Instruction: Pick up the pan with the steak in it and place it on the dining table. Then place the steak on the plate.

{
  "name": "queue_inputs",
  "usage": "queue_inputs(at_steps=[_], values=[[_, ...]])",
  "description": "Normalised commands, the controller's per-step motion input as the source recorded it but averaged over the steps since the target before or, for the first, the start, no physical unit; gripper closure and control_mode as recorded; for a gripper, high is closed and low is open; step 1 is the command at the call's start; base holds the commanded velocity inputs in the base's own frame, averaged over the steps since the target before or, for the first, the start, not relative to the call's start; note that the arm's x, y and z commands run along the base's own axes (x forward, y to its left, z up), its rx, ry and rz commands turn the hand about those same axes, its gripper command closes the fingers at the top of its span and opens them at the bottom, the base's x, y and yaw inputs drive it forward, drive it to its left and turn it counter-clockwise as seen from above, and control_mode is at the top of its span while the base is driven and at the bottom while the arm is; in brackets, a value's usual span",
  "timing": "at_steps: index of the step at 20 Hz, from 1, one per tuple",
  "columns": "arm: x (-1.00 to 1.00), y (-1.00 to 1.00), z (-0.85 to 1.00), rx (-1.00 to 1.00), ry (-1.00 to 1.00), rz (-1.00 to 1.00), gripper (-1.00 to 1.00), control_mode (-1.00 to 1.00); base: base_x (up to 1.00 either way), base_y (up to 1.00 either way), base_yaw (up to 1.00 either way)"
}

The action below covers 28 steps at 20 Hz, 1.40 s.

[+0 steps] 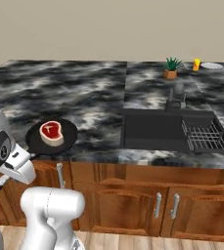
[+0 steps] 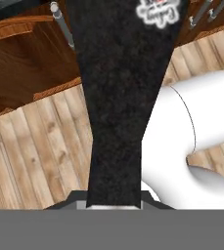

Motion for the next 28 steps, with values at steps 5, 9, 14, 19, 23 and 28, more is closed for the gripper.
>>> queue_inputs(at_steps=[5, 9, 14, 19, 23, 28], values=[[0.00, 0.00, 0.00, 0.00, 0.00, 0.00, 1.00, 1.00, 0.19, -1.00, 0.04], [0.00, 0.00, 0.00, 0.00, 0.00, 0.00, 1.00, 1.00, 0.17, -1.00, 0.03], [0.00, 0.00, 0.00, 0.00, 0.00, 0.00, 1.00, 1.00, 0.17, -1.00, 0.03], [0.00, 0.00, 0.00, 0.00, 0.00, 0.00, 1.00, 1.00, 0.17, -1.00, 0.04], [0.00, 0.00, 0.00, 0.00, 0.00, 0.00, 1.00, 1.00, 0.18, -1.00, 0.05], [0.00, 0.00, 0.00, 0.00, 0.00, 0.00, 1.00, 1.00, 0.19, -1.00, 0.06]])
